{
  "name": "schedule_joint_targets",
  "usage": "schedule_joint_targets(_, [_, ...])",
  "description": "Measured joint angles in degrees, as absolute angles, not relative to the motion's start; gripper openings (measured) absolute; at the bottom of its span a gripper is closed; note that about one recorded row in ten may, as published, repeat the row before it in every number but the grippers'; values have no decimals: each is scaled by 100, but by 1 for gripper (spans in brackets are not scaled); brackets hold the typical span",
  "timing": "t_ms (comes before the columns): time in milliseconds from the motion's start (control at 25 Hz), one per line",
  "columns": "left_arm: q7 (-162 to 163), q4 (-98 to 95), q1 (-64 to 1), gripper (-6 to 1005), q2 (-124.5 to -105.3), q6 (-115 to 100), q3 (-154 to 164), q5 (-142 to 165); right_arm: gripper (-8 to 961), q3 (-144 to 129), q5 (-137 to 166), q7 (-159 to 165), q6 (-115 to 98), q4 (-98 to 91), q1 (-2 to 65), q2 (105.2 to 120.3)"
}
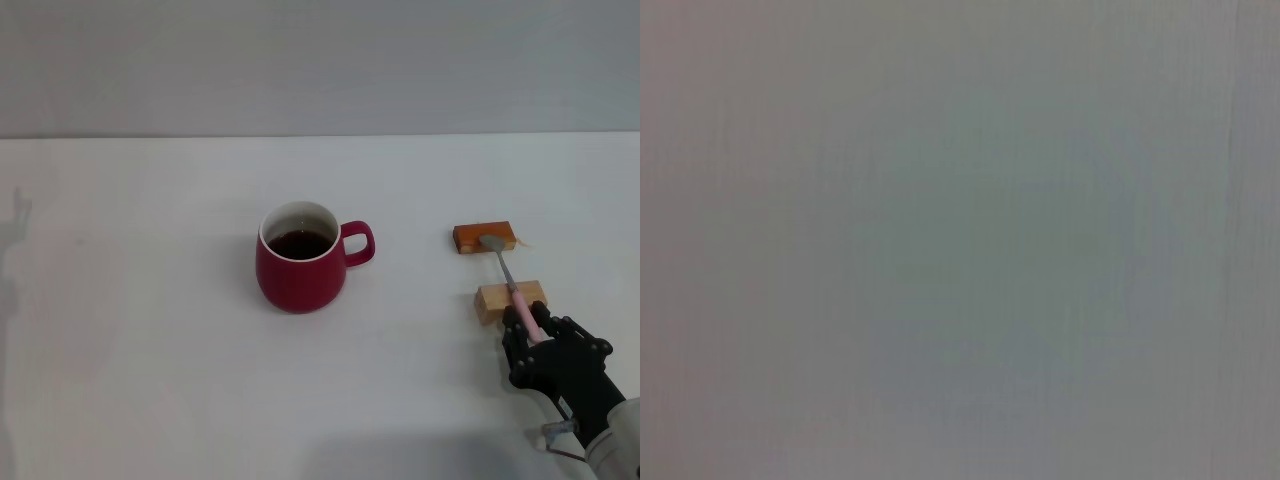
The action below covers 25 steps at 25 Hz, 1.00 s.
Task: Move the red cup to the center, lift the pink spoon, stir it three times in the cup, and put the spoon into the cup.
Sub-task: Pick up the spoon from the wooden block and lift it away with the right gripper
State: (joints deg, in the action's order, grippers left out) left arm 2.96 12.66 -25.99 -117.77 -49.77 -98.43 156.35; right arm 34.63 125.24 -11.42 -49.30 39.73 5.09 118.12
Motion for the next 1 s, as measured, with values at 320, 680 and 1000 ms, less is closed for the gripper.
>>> schedule_joint_targets(320, [298, 1271, -2602, 837, -11778, -4976, -9844, 15636, 261, 3463, 12525, -1138, -4946, 3957, 511, 11815])
schedule_joint_targets(680, [306, 1275, -2602, 837, -11777, -4975, -9844, 15636, 223, 3465, 12525, -1138, -4948, 3954, 509, 11820])
schedule_joint_targets(1000, [308, 1283, -2602, 837, -11777, -4974, -9844, 15636, 203, 3472, 12525, -1134, -4950, 3955, 509, 11821])
